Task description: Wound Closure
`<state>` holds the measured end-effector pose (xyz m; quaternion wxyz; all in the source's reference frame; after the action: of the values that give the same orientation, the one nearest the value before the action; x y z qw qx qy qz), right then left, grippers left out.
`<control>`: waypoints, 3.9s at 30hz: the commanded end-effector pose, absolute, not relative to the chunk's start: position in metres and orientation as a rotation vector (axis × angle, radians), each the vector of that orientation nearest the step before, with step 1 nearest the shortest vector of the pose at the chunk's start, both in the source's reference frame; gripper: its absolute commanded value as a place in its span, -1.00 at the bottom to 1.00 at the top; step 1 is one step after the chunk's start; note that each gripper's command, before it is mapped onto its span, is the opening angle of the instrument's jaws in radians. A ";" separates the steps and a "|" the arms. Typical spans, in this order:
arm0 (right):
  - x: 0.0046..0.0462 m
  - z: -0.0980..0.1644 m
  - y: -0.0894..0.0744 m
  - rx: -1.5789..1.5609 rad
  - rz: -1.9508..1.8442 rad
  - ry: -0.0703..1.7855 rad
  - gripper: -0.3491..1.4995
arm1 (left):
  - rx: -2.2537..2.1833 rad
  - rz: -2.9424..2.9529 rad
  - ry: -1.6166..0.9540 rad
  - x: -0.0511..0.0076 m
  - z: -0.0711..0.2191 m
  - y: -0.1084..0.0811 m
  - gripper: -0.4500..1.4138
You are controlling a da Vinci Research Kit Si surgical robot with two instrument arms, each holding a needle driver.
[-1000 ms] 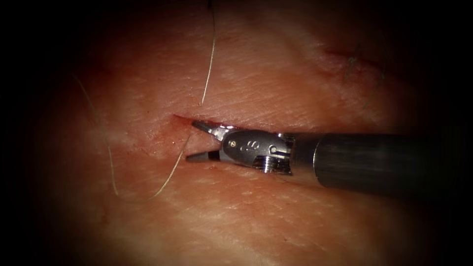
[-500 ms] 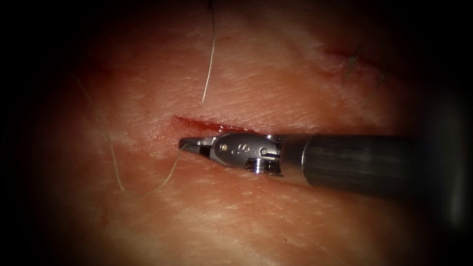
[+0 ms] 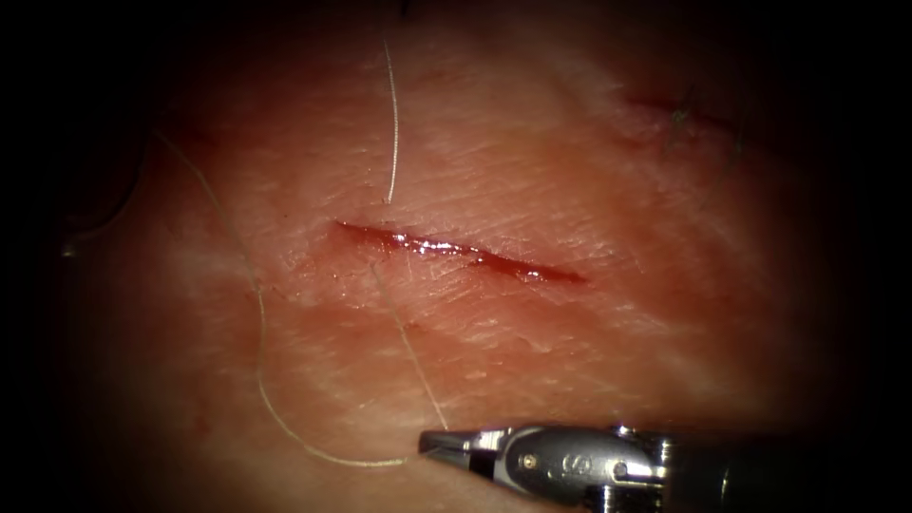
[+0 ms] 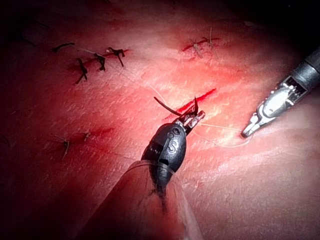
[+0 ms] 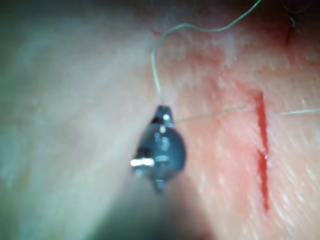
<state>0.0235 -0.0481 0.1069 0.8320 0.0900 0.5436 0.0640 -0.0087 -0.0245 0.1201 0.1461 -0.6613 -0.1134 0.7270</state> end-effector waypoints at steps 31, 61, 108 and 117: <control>0.0286 0.118 -0.035 0.055 0.184 1.132 0.54 | -1.741 2.129 -0.212 -0.0035 0.122 -0.023 -1.00; 0.0174 0.117 -0.044 0.129 0.119 1.064 -1.00 | -1.773 2.106 -0.259 -0.0077 0.125 -0.026 -1.00; 0.0014 0.106 -0.044 0.192 0.150 1.212 0.72 | -1.682 2.115 -0.207 0.0004 0.125 -0.026 -1.00; 0.0105 0.111 -0.038 0.116 0.146 1.204 0.69 | -1.719 2.105 -0.232 -0.0026 0.125 -0.027 -1.00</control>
<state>0.0097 -0.0376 0.1106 0.8214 0.0551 0.5632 0.0706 -0.0023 -0.0262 0.1245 0.2048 -0.6169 -0.0824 0.7554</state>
